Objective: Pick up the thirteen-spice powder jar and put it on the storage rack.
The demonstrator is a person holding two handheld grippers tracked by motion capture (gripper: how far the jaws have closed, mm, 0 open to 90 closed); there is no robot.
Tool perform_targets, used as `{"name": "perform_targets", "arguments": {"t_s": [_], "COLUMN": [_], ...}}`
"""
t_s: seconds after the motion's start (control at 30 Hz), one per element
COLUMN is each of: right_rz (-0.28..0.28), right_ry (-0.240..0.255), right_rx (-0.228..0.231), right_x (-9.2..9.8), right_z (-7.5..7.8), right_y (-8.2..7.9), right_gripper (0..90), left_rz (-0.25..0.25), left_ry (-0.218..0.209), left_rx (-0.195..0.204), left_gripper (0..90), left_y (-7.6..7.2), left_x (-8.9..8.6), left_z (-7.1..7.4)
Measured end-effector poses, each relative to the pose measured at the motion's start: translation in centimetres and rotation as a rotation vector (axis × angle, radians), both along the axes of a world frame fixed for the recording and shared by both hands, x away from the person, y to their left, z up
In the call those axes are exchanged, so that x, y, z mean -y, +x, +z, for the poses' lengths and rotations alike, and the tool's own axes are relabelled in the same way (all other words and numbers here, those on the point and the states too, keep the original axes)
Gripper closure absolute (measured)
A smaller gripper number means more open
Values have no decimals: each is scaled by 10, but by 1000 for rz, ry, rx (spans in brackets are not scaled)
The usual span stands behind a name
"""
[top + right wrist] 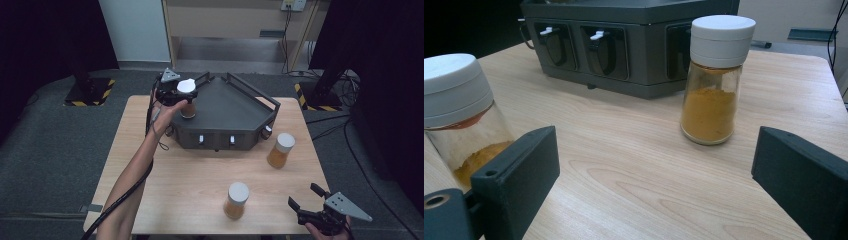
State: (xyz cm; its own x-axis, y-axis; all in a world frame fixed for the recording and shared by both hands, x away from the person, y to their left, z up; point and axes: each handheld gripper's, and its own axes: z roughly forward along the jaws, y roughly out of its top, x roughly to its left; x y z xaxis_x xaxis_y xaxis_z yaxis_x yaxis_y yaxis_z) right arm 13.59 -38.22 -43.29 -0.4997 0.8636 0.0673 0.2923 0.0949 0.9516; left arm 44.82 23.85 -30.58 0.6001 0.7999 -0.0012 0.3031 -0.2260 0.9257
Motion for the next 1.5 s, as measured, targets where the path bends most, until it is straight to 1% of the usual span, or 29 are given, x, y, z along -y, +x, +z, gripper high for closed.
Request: {"name": "perform_targets", "arguments": {"t_s": [0.07,0.4,0.57,0.63,0.67,0.73,0.77,0.8,0.87,0.9,0.93,0.97,1.0,1.07,1.17,1.3,1.5], "right_rz": [0,2,3,2,2,3,3,3,3,3,3,3,4,4,5,5,6], "right_ry": [0,2,0,0,0,0,1,1,1,0,0,0,0,-1,-2,-4,-5], "right_rx": [1,0,1,2,2,2,2,2,2,3,3,2,2,2,3,3,4], "right_x": [0,0,0,0,0,0,0,0,0,0,0,0,0,0,0,0,-1], "right_z": [0,0,0,0,0,0,0,0,0,0,0,0,0,1,1,1,1], "right_y": [0,0,-1,-1,-1,-1,-1,-1,-1,-1,-1,-1,-1,-1,-1,-1,-1], "right_gripper": [51,51,51,51,51,51,51,51,51,51,51,51,51,51,51,51,51], "left_rz": [1,6,8,18,24,23,23,27,26,32,26,24,23,16,2,-16,-57], "left_ry": [-4,-15,-27,-31,-37,-60,-66,-73,-100,-102,-97,-104,-94,-97,-99,-111,-84], "left_rx": [-4,19,19,18,18,10,14,16,11,12,15,19,22,33,40,49,74], "left_gripper": [295,293,286,244,202,142,102,102,72,56,50,45,40,31,20,19,18], "left_y": [0,-4,-5,-6,-6,-5,-6,-6,-7,-8,-8,-9,-10,-12,-15,-21,-35], "left_x": [0,0,-1,0,-1,-3,-4,-4,-6,-5,-6,-7,-7,-10,-14,-20,-28], "left_z": [-1,-8,-10,-10,-10,-10,-9,-8,-5,-2,1,3,7,12,20,29,42]}}
